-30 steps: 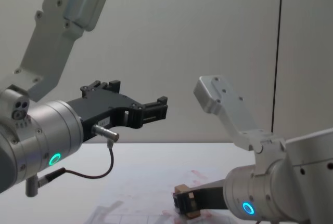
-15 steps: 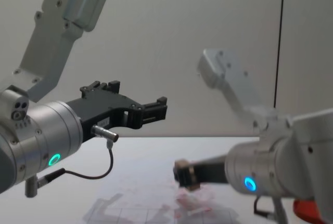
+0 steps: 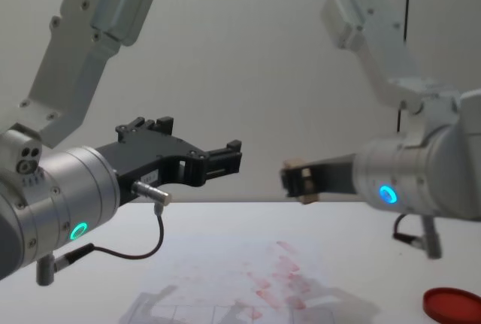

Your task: Use the one hand to pick up the stamp and affix it onto the A4 paper.

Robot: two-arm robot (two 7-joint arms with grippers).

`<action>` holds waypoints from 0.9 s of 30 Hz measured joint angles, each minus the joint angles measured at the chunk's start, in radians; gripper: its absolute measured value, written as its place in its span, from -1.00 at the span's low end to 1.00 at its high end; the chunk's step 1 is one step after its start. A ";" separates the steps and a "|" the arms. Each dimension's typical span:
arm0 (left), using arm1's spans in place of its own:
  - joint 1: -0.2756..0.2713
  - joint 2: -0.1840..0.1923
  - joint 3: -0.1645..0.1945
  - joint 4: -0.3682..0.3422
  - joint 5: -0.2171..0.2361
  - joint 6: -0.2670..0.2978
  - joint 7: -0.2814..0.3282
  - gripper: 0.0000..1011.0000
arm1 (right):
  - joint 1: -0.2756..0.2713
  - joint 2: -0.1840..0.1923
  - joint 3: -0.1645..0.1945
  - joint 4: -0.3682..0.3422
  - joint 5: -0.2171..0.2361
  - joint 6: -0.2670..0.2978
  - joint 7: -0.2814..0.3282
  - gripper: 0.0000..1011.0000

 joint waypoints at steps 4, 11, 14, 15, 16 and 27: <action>0.000 0.000 0.000 0.000 0.000 0.000 0.000 0.96 | -0.008 0.006 0.010 -0.022 0.000 0.019 -0.029 -0.56; 0.000 0.000 0.000 0.000 0.000 0.000 0.000 0.96 | -0.032 0.025 0.032 -0.050 0.010 0.050 -0.073 -0.57; 0.000 0.000 0.000 0.000 0.000 0.000 0.000 0.96 | -0.047 0.035 0.042 -0.059 0.019 0.062 -0.089 -0.56; 0.000 0.000 0.000 0.000 0.000 0.000 0.000 0.96 | -0.050 0.038 0.045 -0.061 0.020 0.064 -0.093 -0.56; 0.000 0.000 0.000 0.000 0.000 0.000 0.000 0.96 | -0.055 0.041 0.048 -0.063 0.022 0.067 -0.096 -0.56; 0.000 0.000 0.000 0.000 0.000 0.000 0.000 0.96 | -0.116 0.084 0.089 -0.085 0.058 0.087 -0.134 -0.56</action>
